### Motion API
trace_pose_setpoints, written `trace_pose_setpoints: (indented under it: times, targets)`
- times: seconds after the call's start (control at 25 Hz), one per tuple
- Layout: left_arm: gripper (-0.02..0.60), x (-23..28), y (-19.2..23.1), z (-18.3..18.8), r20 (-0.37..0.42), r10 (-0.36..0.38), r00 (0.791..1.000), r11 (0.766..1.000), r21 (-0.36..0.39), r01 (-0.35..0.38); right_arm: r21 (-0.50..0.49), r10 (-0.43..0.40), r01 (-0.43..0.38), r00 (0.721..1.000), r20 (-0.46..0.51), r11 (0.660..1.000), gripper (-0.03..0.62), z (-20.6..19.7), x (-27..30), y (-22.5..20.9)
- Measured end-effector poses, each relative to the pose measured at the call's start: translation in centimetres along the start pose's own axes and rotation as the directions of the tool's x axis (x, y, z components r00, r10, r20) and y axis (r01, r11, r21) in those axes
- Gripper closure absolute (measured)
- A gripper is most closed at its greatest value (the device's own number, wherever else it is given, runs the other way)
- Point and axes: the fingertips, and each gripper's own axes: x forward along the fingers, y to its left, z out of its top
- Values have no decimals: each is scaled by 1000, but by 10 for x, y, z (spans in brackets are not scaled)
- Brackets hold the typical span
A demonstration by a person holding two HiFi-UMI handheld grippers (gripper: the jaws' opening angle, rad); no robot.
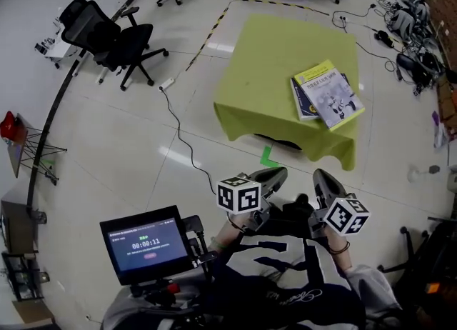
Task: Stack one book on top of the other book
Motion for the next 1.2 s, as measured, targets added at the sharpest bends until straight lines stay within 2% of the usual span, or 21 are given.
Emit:
trace_pose_setpoints:
  times: [0.36, 0.52, 0.92, 1.2]
  targets:
    - [577, -4, -17, -2, 44, 2, 999, 1000, 21, -3, -25, 22, -22, 1000, -6, 999, 605, -2, -17, 9]
    - [577, 4, -38, -16, 41, 5, 999, 999, 35, -7, -31, 44, -44, 999, -9, 999, 605, -6, -40, 10]
    - [577, 25, -101, -90, 9, 58, 998, 998, 37, -58, -21, 48, -49, 998, -27, 999, 605, -30, -123, -19]
    - [577, 22, -123, -127, 41, 112, 993, 993, 20, -113, -20, 82, -84, 995, -59, 996, 605, -49, -160, -32]
